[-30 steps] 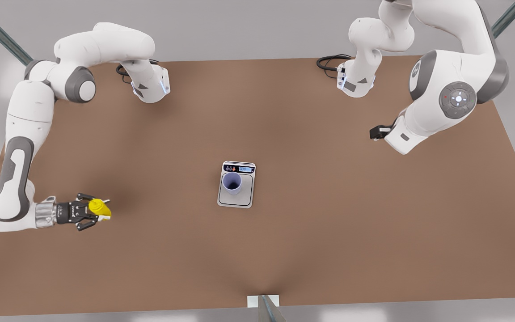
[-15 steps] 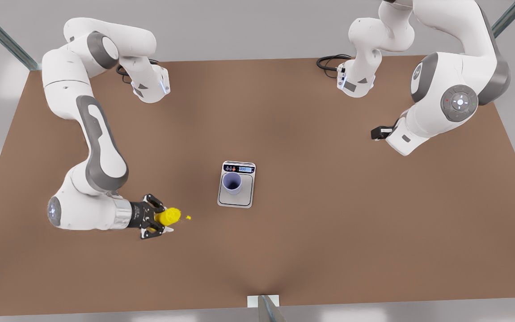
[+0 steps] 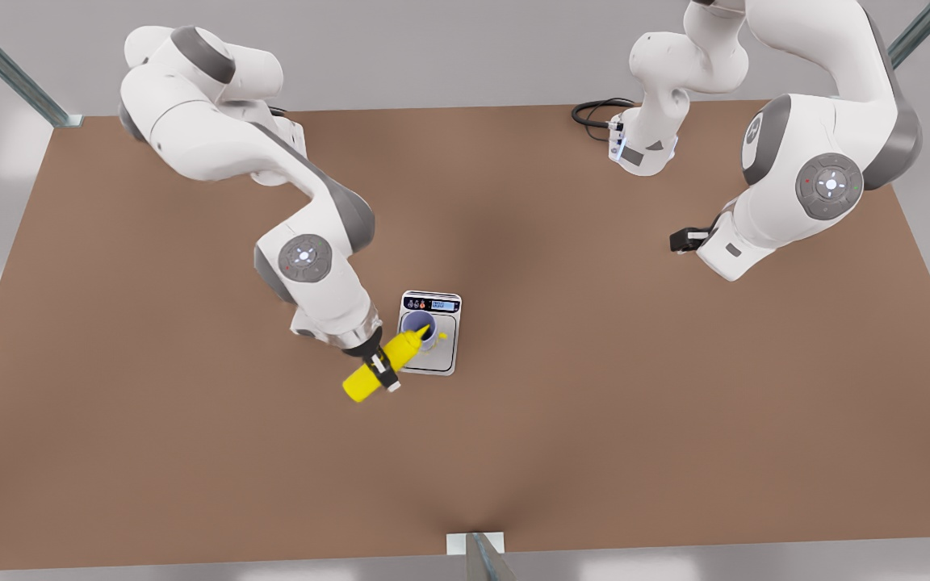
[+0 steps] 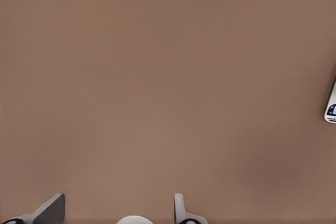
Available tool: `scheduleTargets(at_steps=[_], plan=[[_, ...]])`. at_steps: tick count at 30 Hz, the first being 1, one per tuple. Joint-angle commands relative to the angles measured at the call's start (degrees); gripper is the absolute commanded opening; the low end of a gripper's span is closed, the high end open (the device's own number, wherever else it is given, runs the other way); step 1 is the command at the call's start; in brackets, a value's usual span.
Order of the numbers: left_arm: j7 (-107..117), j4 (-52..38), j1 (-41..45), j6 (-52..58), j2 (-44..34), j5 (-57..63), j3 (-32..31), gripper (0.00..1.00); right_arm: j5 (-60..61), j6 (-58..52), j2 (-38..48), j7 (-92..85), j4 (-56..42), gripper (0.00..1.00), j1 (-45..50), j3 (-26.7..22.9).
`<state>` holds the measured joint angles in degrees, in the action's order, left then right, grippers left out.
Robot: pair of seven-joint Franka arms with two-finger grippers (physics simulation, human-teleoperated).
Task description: Move cup to the weight, pick up sauce bottle, pour sauce
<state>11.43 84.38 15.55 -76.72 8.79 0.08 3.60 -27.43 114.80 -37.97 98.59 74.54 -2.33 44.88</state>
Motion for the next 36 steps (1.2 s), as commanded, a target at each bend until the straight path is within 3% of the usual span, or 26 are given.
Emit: scheduleTargets(at_steps=[1, 8, 21, 36], plan=[[0.0, 0.0, 0.0, 0.1, 0.0, 0.0, 0.0, 1.00, -1.0, 3.0, 0.4, 0.4, 0.9, 0.21, 0.0, -0.1], [0.0, 0.0, 0.0, 0.0, 0.0, 0.0, 0.0, 1.00, -9.8, 9.3, 1.2, -0.1, 7.6, 0.21, -0.2, -1.9], [0.1, 0.0, 0.0, 0.1, 0.4, 0.0, 0.0, 1.00, -28.1, 9.6, -0.9, -0.2, 14.9, 0.21, 1.0, -1.8], [0.0, -0.1, 0.0, 0.0, 0.6, 0.1, 0.0, 1.00, -32.1, 8.5, -2.1, -5.2, 15.2, 0.21, 2.9, -3.5]])
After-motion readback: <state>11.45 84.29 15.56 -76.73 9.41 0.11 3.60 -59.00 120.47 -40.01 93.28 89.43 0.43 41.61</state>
